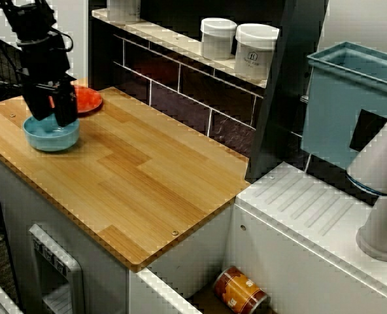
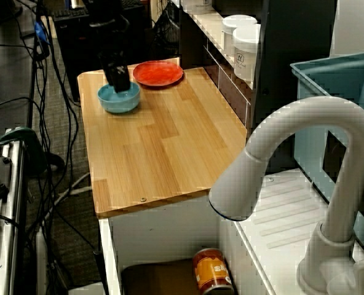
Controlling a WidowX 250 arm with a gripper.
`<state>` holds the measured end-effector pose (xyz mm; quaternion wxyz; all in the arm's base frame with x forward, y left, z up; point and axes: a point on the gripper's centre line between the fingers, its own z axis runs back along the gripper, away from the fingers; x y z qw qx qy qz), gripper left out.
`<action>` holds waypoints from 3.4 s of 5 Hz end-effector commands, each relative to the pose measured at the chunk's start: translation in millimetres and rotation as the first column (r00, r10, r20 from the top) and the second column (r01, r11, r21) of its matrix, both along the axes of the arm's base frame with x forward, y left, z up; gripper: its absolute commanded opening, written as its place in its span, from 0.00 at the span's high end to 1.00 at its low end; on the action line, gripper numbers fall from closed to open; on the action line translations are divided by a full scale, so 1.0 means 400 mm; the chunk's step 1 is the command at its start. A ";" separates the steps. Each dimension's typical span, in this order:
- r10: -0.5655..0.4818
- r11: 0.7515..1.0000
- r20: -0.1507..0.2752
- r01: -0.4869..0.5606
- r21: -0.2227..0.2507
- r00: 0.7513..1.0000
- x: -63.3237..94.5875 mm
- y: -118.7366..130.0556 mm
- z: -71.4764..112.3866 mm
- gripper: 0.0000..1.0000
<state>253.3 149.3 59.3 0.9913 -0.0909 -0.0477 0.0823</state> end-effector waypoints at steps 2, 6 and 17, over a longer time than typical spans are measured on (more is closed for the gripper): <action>0.046 0.999 0.078 -0.048 0.023 0.996 -0.038 0.118 0.051 0.00; 0.032 0.997 0.046 -0.035 0.073 0.998 -0.003 0.062 -0.018 0.00; -0.171 0.981 -0.040 0.174 0.090 0.984 -0.042 -0.513 -0.045 0.00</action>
